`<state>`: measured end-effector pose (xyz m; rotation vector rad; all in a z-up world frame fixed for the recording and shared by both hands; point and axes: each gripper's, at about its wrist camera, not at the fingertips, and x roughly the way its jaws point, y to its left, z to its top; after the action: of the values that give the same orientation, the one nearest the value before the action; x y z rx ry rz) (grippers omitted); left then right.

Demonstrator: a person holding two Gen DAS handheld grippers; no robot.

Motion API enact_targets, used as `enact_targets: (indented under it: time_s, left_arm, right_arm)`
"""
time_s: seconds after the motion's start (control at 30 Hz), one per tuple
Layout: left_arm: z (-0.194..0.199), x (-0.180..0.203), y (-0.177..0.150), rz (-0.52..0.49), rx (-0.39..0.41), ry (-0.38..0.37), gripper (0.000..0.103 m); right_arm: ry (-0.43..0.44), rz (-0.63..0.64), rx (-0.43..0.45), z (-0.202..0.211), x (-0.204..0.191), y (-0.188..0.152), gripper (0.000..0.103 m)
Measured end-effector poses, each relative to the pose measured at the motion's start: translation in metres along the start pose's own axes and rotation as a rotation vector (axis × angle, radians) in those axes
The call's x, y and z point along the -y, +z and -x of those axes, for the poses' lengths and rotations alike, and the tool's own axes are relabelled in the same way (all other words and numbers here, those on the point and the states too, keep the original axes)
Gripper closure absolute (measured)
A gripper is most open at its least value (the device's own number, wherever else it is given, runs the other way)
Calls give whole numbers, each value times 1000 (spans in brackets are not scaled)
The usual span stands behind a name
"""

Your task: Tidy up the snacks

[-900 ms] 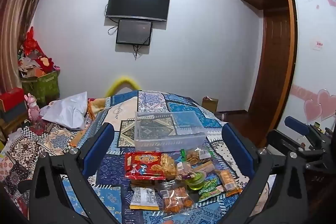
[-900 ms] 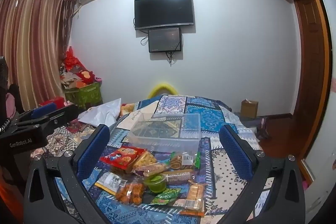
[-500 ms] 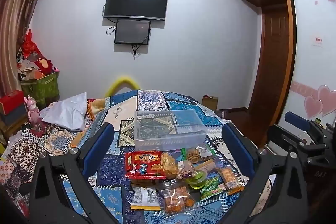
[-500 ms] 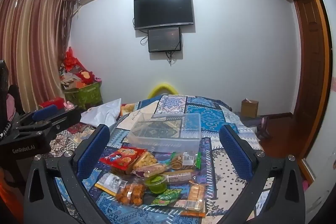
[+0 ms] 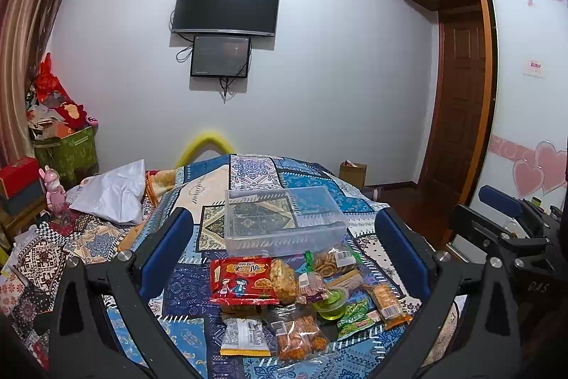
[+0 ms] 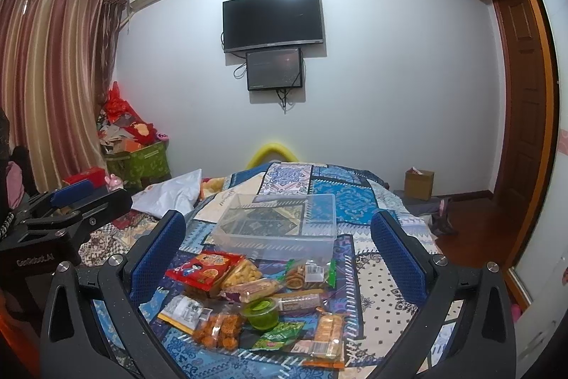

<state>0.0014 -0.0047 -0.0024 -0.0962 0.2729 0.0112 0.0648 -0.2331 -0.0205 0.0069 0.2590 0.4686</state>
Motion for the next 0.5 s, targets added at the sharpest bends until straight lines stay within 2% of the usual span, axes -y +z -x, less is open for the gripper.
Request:
enact_targets:
  time_s: [0.5]
  left_arm:
    - [3,4,0,-18,11,1,0]
  right_arm:
    - [-4,-6,8,3,-3,1,0]
